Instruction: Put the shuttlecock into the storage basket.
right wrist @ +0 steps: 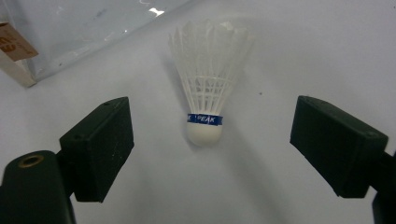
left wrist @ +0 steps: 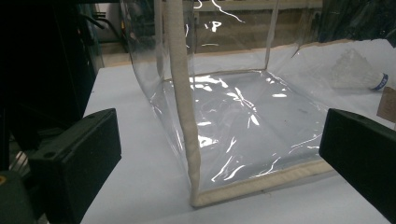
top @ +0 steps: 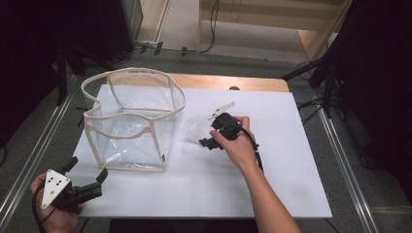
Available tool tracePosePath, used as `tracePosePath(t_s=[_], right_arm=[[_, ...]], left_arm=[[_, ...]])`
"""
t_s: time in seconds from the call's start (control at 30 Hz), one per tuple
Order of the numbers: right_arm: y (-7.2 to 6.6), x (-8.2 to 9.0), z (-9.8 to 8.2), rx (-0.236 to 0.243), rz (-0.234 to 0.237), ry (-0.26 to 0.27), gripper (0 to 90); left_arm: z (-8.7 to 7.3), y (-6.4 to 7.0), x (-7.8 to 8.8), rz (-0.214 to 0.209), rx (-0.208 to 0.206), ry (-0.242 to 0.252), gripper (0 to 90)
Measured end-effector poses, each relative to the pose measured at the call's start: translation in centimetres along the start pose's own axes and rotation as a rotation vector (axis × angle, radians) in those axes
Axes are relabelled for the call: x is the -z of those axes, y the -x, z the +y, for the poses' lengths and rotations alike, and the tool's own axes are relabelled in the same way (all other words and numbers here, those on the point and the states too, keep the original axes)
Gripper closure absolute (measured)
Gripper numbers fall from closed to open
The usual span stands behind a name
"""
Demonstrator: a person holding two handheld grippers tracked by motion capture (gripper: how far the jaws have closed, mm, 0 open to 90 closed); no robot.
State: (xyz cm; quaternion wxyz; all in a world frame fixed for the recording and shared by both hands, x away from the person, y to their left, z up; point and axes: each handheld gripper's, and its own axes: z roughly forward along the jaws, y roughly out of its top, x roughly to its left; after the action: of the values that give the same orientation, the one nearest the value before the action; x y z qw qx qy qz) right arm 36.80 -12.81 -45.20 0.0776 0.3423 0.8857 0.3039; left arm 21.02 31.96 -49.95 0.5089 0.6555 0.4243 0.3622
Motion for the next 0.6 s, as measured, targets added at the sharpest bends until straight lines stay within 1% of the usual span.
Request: tracePosePath(t_s=[0.03,0.07,0.1,0.2,0.3,0.4,0.47,0.6], right_arm=[[0.0,-0.2,0.0,-0.018,0.001,0.001,18.2],[0.0,-0.3,0.0,-0.026,0.002,-0.005,23.8],[0.0,-0.5,0.0,-0.043,-0.003,-0.006,27.3],[0.0,-0.9,0.0,-0.057,-0.003,-0.021,32.1],[-0.1,-1.3,0.0,-0.065,-0.019,-0.038,36.7],[-0.2,-1.6,0.0,-0.077,-0.021,-0.051,42.1],[-0.2,-1.8,0.0,-0.084,-0.014,-0.063,46.3],[-0.3,-2.2,0.0,-0.092,0.0,-0.082,47.5]], left_arm=[[0.0,0.0,0.0,0.0,0.0,0.0,0.0],[0.0,0.0,0.0,0.0,0.0,0.0,0.0],[0.0,0.0,0.0,0.0,0.002,0.001,0.0],[0.0,0.0,0.0,0.0,0.003,0.002,0.0],[0.0,0.0,0.0,0.0,0.004,0.003,0.0],[0.0,0.0,0.0,0.0,0.003,0.002,0.0],[0.0,0.0,0.0,0.001,0.004,0.002,0.0],[0.0,0.0,0.0,0.0,0.004,0.003,0.0]])
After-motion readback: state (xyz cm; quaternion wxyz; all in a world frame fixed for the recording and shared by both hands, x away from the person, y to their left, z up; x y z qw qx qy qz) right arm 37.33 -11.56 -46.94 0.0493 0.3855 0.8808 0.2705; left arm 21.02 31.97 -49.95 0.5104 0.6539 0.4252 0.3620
